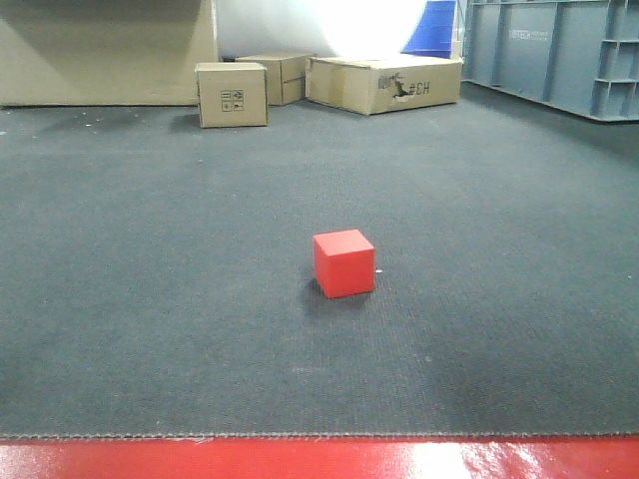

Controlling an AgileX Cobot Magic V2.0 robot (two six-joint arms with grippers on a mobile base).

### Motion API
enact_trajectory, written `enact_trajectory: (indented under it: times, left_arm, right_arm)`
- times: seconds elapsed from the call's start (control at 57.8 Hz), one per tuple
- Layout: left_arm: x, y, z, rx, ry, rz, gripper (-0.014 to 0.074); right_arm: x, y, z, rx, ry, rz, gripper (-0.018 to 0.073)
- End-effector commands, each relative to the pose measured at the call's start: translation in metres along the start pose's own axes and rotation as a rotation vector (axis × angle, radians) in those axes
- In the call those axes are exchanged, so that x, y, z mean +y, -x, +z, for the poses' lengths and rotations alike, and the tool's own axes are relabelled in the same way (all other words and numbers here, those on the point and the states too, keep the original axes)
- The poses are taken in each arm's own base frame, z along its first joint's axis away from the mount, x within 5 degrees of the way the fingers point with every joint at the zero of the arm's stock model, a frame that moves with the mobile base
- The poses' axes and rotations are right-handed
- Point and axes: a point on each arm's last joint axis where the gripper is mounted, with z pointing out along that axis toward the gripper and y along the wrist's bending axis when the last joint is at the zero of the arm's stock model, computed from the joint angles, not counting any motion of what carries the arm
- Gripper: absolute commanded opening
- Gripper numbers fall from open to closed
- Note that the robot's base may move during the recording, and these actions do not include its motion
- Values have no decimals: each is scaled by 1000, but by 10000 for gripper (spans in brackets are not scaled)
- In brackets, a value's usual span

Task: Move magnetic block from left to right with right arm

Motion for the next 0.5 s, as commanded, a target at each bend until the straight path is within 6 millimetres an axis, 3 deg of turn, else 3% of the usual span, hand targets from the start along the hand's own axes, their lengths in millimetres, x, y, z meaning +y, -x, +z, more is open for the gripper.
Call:
enact_trajectory:
  times: [0.0, 0.329, 0.484]
  left_arm:
    - [0, 5, -1, -80, -1, -11, -126]
    - [0, 5, -1, -80, -1, -11, -126]
    - [0, 5, -1, -80, -1, -11, -126]
  right_arm:
    - [2, 16, -2, -113, 12, -8, 58]
    - [1, 16, -2, -123, 3, -22, 58]
    - [-12, 14, -2, -106, -162, -28, 58]
